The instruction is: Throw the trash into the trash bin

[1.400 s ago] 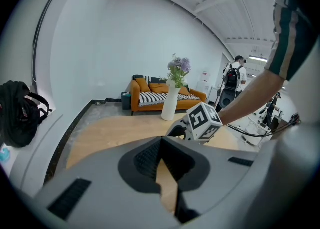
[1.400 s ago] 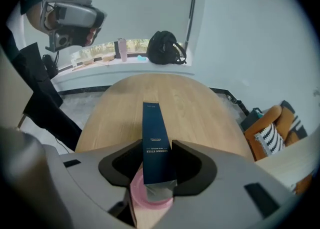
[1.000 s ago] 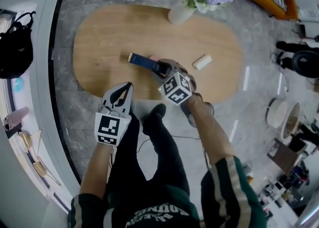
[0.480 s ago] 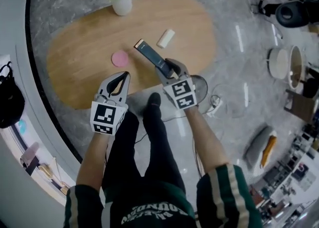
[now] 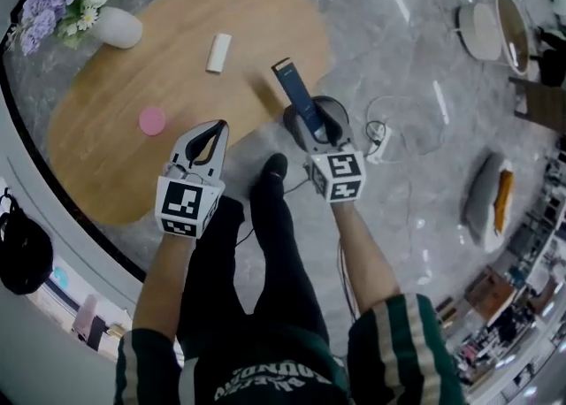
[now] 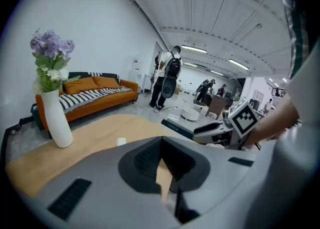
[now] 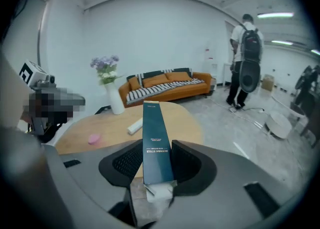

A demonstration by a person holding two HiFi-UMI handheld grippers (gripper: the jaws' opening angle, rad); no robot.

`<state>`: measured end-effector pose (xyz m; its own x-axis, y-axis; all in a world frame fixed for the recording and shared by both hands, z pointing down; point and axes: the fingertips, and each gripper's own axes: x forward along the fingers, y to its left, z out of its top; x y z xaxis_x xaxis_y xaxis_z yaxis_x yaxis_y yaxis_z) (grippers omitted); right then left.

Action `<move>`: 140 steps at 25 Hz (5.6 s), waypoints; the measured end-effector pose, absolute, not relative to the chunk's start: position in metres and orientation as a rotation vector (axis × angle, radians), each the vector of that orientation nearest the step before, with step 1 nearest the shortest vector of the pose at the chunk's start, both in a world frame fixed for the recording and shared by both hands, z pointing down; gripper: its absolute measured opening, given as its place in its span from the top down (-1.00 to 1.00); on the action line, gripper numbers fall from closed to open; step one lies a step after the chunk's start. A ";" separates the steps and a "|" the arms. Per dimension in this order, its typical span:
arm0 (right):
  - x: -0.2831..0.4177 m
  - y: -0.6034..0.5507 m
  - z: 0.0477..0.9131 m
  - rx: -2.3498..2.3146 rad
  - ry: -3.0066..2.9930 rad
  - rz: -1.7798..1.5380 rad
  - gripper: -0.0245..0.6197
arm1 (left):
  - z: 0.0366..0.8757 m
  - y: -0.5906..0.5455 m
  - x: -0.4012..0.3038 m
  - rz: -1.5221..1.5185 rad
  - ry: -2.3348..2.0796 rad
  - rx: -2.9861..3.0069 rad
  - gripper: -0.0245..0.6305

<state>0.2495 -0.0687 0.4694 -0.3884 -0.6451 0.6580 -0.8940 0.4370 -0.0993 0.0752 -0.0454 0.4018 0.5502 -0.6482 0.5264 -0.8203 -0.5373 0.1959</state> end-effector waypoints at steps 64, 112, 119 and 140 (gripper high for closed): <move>0.182 -0.102 0.524 1.343 -2.198 0.777 0.92 | 0.479 -0.017 0.014 0.601 -1.350 2.268 0.93; 0.084 -0.173 0.589 1.295 -2.012 0.860 0.42 | 0.488 -0.004 -0.054 0.616 -1.371 2.202 0.93; 0.133 -0.162 0.563 1.296 -2.085 0.742 0.42 | 0.486 -0.028 -0.007 0.600 -1.290 2.265 0.93; 0.373 -0.062 0.591 1.694 -1.851 0.899 0.42 | 0.518 -0.039 0.161 0.739 -0.925 2.469 0.93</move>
<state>0.3732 -0.0625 0.5908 -0.1258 -0.6786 0.7236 -0.9883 0.0223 -0.1508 0.1614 -0.0390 0.5185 0.6411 -0.4792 0.5995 -0.6909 -0.7005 0.1789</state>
